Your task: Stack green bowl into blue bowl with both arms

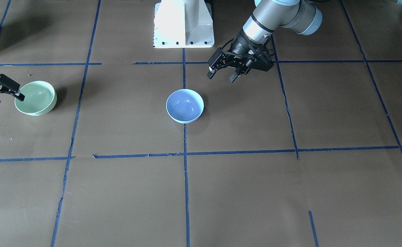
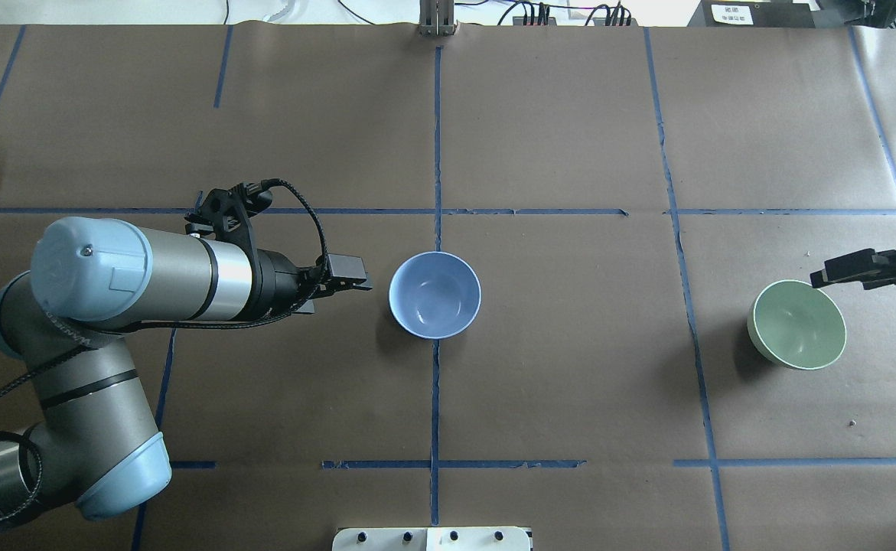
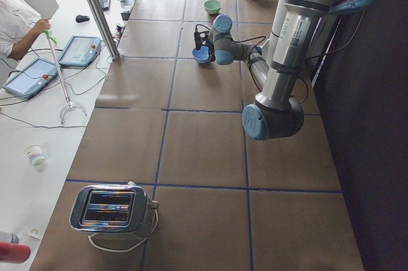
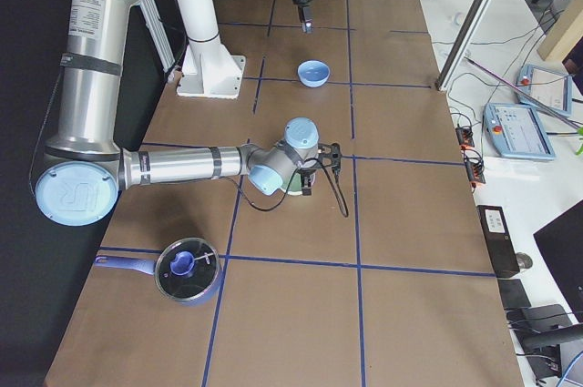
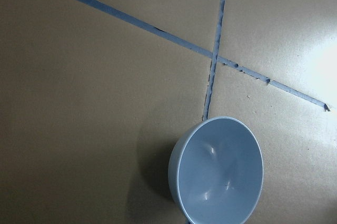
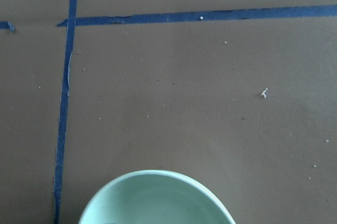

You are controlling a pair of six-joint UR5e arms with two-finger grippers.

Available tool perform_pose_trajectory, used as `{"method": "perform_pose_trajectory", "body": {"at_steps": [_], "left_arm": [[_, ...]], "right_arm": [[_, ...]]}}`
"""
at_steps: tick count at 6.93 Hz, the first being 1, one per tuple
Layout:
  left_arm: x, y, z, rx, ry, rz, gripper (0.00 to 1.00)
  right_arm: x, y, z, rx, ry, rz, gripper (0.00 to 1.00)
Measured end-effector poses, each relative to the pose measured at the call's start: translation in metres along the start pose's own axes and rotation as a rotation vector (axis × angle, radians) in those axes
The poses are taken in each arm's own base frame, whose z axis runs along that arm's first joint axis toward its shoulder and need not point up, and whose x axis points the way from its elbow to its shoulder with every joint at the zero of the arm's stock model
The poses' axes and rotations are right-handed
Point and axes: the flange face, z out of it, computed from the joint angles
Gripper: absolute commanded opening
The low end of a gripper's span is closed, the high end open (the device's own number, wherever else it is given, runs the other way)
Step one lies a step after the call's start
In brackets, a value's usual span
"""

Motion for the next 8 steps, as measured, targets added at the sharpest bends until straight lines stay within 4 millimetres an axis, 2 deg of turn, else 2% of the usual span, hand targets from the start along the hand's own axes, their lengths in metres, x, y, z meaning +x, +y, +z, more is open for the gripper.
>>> {"method": "perform_pose_trajectory", "body": {"at_steps": [1, 2, 3, 4, 5, 7, 8], "left_arm": [[0.001, 0.000, 0.000, 0.000, 0.001, 0.000, 1.00], [0.001, 0.000, 0.000, 0.000, 0.002, 0.000, 1.00], [0.002, 0.000, 0.000, -0.001, 0.003, 0.001, 1.00], [0.002, 0.001, 0.000, -0.001, 0.003, 0.001, 1.00], [0.002, 0.001, 0.000, 0.000, 0.004, 0.001, 1.00], [0.002, 0.001, 0.000, 0.000, 0.002, 0.001, 1.00], [0.002, 0.001, 0.000, 0.000, 0.002, 0.001, 1.00]], "right_arm": [[0.000, 0.006, 0.015, -0.024, 0.007, 0.002, 1.00], [0.003, 0.009, 0.025, -0.042, 0.016, 0.006, 0.89], [0.006, 0.011, 0.033, -0.054, 0.023, 0.009, 0.27], [0.008, 0.011, 0.036, -0.058, 0.028, 0.021, 0.03], [0.009, 0.011, 0.037, -0.060, 0.030, 0.041, 0.00], [0.009, 0.012, 0.037, -0.064, 0.027, 0.059, 0.00], [0.000, 0.012, 0.035, -0.060, 0.005, 0.070, 0.00]]}}
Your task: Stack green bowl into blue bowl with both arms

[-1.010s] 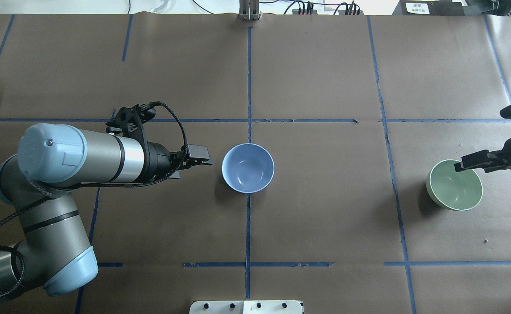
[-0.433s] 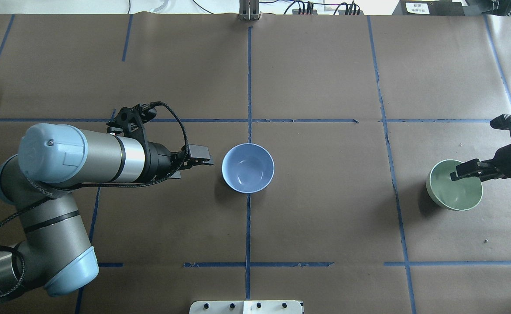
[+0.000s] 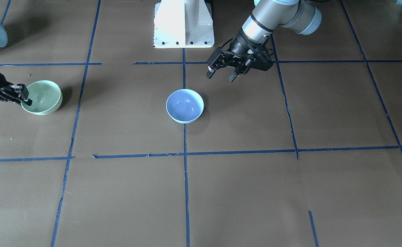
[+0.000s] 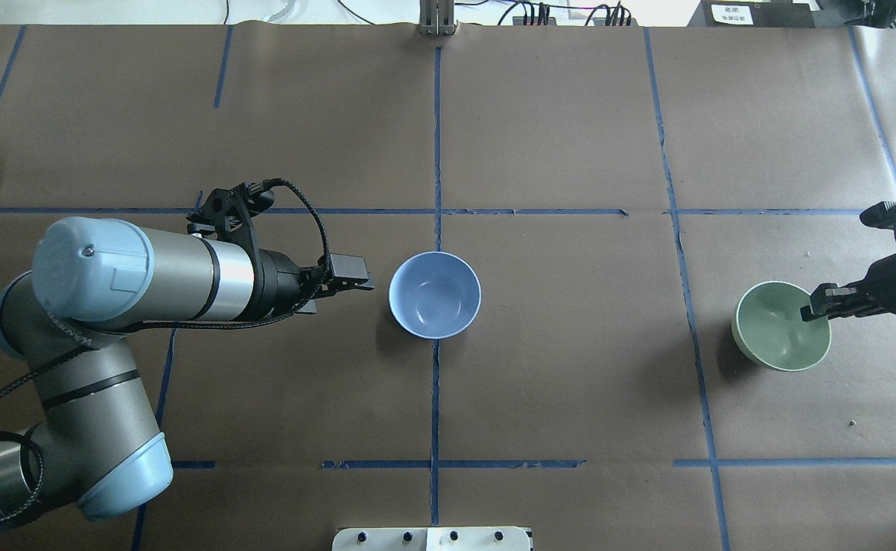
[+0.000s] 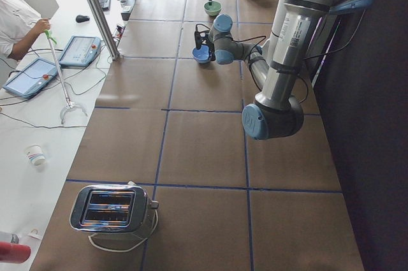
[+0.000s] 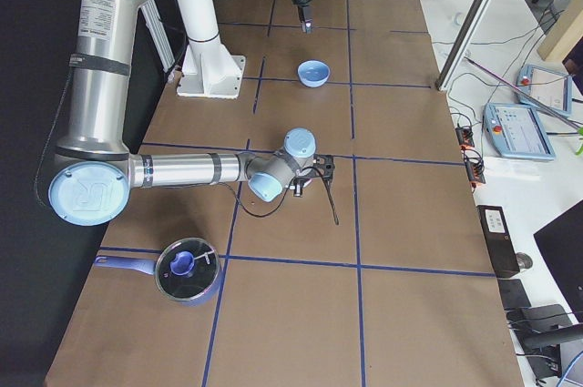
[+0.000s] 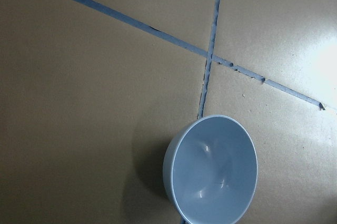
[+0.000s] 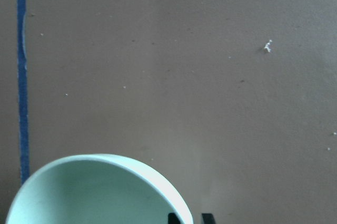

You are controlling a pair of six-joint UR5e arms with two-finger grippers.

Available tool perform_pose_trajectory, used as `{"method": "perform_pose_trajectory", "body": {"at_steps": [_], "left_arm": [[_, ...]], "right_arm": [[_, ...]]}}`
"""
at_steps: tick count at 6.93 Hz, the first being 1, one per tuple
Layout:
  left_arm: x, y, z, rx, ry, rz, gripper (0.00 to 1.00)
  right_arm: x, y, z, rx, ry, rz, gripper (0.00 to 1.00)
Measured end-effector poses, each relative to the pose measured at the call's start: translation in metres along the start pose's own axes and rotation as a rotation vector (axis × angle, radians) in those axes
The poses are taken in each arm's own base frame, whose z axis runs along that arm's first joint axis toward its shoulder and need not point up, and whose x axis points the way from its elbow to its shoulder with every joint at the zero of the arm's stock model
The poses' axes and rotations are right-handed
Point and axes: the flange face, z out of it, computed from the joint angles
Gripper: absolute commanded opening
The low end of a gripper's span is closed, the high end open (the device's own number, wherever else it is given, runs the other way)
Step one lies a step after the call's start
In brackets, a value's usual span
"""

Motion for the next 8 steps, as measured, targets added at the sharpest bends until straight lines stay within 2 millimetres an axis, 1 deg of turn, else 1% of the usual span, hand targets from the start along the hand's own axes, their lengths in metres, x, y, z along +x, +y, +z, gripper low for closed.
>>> {"method": "perform_pose_trajectory", "body": {"at_steps": [1, 2, 3, 4, 5, 6, 7, 8], "left_arm": [[0.000, 0.000, 0.000, 0.000, -0.001, 0.000, 1.00], [-0.001, 0.000, 0.000, 0.000, -0.002, 0.000, 1.00], [-0.001, -0.001, 0.000, 0.001, -0.001, -0.001, 1.00], [-0.001, -0.002, -0.003, 0.003, 0.001, -0.001, 1.00], [-0.002, -0.005, -0.011, 0.010, 0.008, -0.002, 1.00], [-0.010, -0.006, -0.024, 0.017, 0.011, -0.003, 1.00], [-0.021, -0.007, -0.038, 0.024, 0.006, -0.005, 1.00], [-0.030, -0.010, -0.047, 0.031, 0.001, -0.008, 1.00]], "right_arm": [[-0.034, -0.007, -0.003, 0.009, -0.062, 0.049, 0.00], [-0.100, -0.022, -0.006, 0.012, -0.160, 0.130, 0.00], [-0.176, -0.035, -0.013, 0.002, -0.258, 0.205, 0.00], [-0.237, -0.040, -0.017, -0.005, -0.325, 0.251, 0.00], [-0.293, -0.037, -0.011, 0.007, -0.369, 0.279, 0.00], [-0.342, -0.028, 0.001, 0.025, -0.392, 0.300, 0.00], [-0.384, -0.017, 0.016, 0.048, -0.391, 0.312, 0.00], [-0.420, -0.004, 0.030, 0.077, -0.372, 0.321, 0.00]]}}
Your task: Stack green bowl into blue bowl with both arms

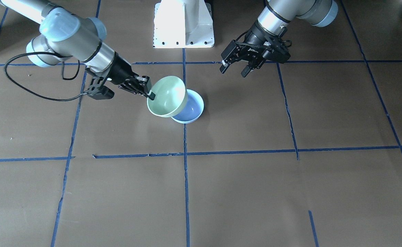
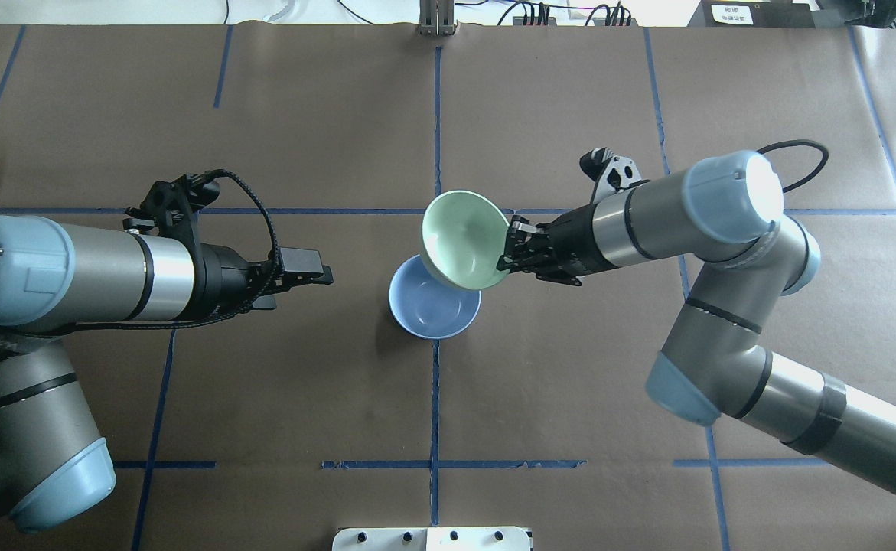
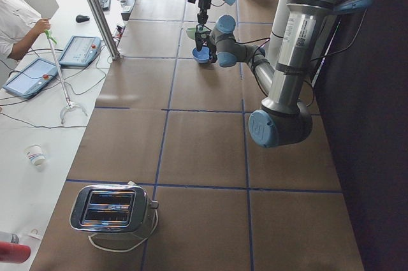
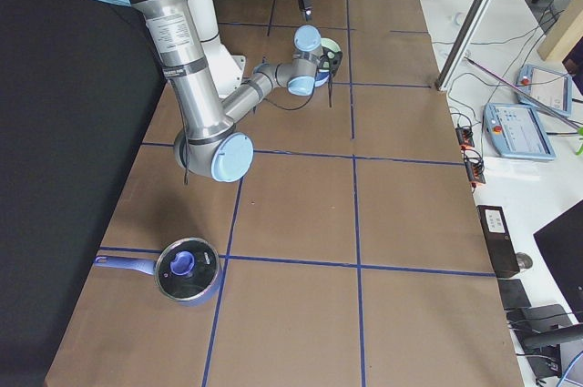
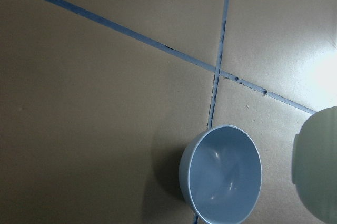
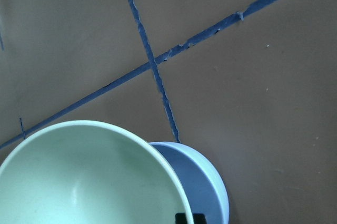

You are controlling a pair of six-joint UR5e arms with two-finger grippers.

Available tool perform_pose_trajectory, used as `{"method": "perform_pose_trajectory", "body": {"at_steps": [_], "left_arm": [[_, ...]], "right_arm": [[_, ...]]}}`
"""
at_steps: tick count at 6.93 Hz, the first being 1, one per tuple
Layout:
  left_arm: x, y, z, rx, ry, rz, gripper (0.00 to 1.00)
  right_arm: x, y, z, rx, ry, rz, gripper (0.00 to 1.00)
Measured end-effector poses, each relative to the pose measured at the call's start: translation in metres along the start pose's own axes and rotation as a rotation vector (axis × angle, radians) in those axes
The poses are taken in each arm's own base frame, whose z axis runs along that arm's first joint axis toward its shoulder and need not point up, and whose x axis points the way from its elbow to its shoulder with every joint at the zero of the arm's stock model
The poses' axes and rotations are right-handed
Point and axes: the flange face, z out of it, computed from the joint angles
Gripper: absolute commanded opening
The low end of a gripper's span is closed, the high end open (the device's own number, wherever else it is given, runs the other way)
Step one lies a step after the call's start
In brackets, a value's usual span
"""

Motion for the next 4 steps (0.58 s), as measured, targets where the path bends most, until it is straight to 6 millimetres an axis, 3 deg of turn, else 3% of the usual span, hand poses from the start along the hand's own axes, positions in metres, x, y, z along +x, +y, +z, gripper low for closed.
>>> {"method": "perform_pose_trajectory", "body": {"at_steps": [2, 3, 4], "left_arm": [[-0.007, -0.004, -0.006, 0.005, -0.006, -0.005, 1.00], [-0.008, -0.005, -0.007, 0.005, -0.008, -0.008, 1.00], [-0.008, -0.005, -0.007, 0.005, -0.008, -0.009, 1.00]], "right_arm": [[-0.009, 0.017, 0.025, 0.030, 0.036, 0.006, 0.01], [-0.006, 0.017, 0.032, 0.037, 0.050, 0.009, 0.75], [0.000, 0.020, 0.044, 0.042, 0.069, 0.006, 1.00]]}}
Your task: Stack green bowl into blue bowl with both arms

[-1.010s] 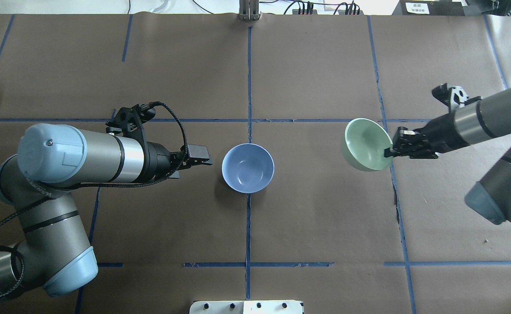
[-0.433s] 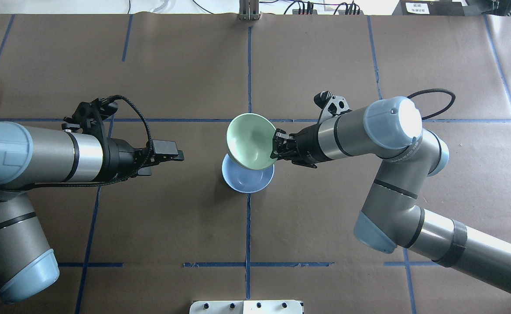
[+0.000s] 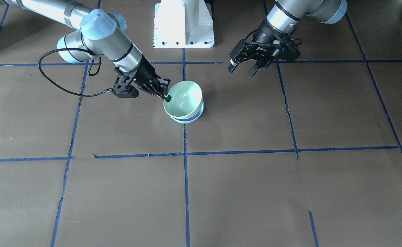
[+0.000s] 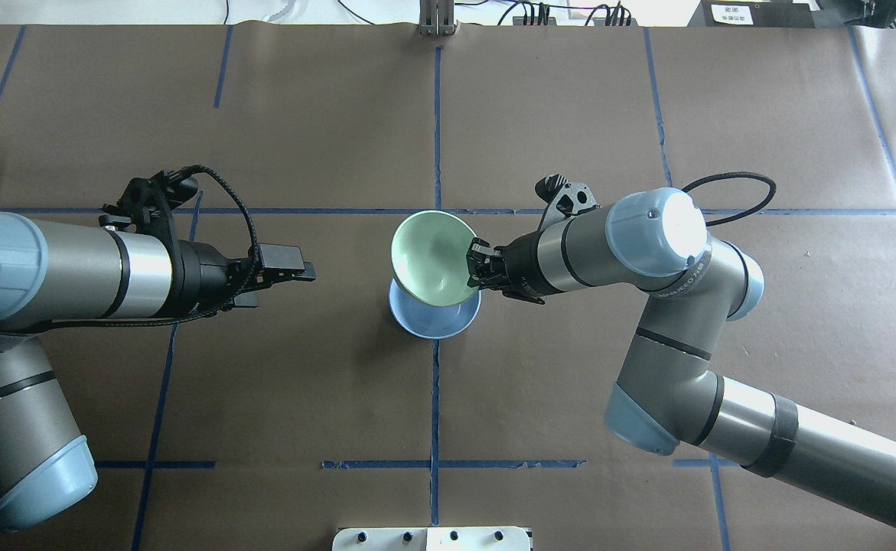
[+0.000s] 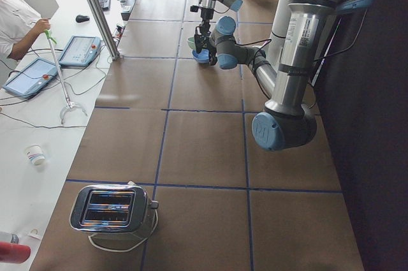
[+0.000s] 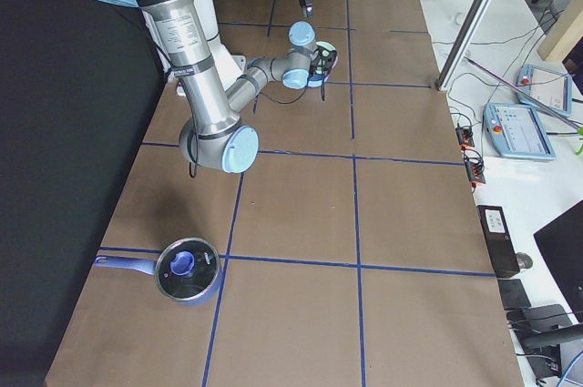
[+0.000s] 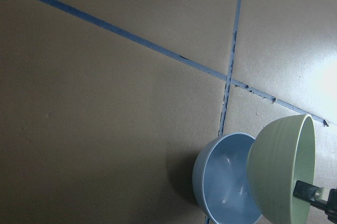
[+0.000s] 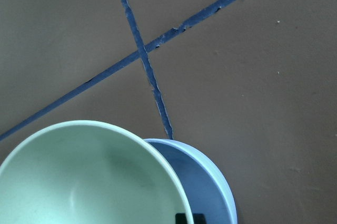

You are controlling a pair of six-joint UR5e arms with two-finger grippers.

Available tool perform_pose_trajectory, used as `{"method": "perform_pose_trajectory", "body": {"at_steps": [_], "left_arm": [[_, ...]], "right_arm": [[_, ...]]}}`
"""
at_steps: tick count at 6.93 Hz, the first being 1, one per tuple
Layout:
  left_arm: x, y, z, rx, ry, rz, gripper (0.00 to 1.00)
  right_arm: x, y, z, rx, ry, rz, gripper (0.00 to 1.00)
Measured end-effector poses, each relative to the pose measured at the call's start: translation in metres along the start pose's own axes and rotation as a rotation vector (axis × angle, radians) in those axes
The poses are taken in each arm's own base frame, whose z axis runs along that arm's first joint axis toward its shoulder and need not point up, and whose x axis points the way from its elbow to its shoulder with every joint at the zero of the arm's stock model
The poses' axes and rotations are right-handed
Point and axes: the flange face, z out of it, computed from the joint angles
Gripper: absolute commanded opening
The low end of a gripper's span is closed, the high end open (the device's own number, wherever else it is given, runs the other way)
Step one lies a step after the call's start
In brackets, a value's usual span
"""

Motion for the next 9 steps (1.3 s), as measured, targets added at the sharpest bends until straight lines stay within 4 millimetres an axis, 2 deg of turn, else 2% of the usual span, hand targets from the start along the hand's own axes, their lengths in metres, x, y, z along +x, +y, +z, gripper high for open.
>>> {"method": "perform_pose_trajectory", "body": {"at_steps": [2, 3, 4, 5, 7, 8, 9], "left_arm": [[-0.001, -0.001, 0.000, 0.001, -0.002, -0.002, 1.00], [-0.001, -0.001, 0.001, 0.002, -0.003, -0.003, 1.00], [-0.001, -0.002, 0.002, 0.003, -0.004, -0.003, 1.00], [-0.002, -0.002, 0.002, 0.005, -0.006, -0.003, 1.00], [-0.005, -0.011, -0.003, 0.008, -0.011, -0.004, 1.00], [-0.016, -0.026, -0.014, -0.010, -0.025, -0.003, 1.00], [-0.040, -0.051, -0.034, -0.039, -0.052, 0.018, 1.00]], "right_arm": [[0.005, 0.018, 0.025, 0.061, 0.009, -0.020, 1.00], [0.004, 0.019, 0.023, 0.074, -0.002, -0.024, 1.00], [0.004, 0.012, 0.009, 0.064, -0.013, -0.021, 1.00], [0.016, -0.006, -0.019, 0.041, -0.016, -0.009, 1.00], [0.074, -0.070, -0.099, -0.004, 0.021, 0.023, 1.00], [0.121, -0.107, -0.143, -0.025, 0.060, -0.016, 1.00], [0.179, -0.142, -0.185, -0.031, 0.104, -0.090, 1.00]]}}
